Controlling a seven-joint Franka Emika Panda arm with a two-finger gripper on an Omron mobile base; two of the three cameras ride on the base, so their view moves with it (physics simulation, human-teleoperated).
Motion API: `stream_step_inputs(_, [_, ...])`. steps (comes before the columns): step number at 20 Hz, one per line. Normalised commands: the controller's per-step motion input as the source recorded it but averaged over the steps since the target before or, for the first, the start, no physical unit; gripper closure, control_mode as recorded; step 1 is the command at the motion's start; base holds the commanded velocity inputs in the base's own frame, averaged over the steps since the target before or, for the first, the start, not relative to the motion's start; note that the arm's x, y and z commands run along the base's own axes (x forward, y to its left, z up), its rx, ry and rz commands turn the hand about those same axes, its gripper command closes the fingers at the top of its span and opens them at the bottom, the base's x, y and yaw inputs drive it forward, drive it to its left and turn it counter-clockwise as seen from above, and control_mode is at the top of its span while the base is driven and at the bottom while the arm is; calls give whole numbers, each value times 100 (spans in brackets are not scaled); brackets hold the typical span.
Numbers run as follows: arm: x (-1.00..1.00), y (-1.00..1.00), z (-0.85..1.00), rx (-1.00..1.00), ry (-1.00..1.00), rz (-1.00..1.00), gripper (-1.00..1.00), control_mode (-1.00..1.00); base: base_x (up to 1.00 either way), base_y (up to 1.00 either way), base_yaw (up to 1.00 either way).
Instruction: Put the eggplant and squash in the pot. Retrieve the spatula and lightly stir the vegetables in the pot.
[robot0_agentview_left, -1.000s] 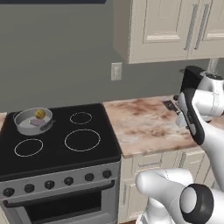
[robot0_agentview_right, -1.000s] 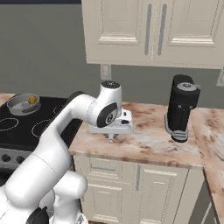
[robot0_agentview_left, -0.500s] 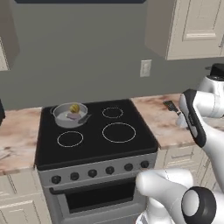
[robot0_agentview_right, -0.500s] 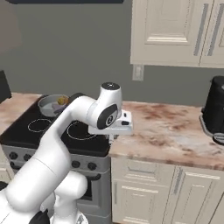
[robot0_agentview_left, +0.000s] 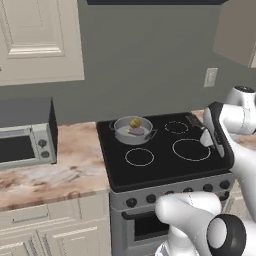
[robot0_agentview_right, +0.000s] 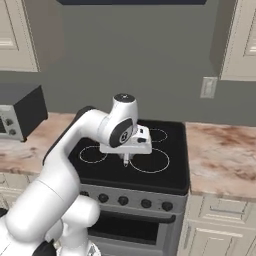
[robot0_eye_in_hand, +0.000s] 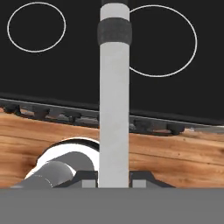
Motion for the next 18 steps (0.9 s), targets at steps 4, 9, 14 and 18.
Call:
stream_step_inputs(4, [0, 0, 0, 0, 0, 0, 100, 100, 53, 19, -11])
stream_step_inputs(9, [0, 0, 0, 0, 0, 0, 100, 100, 2, 38, -3])
stream_step_inputs(14, [0, 0, 0, 0, 0, 0, 100, 100, 7, 25, 0])
stream_step_inputs(18, [0, 0, 0, 0, 0, 0, 100, 100, 43, 15, 3])
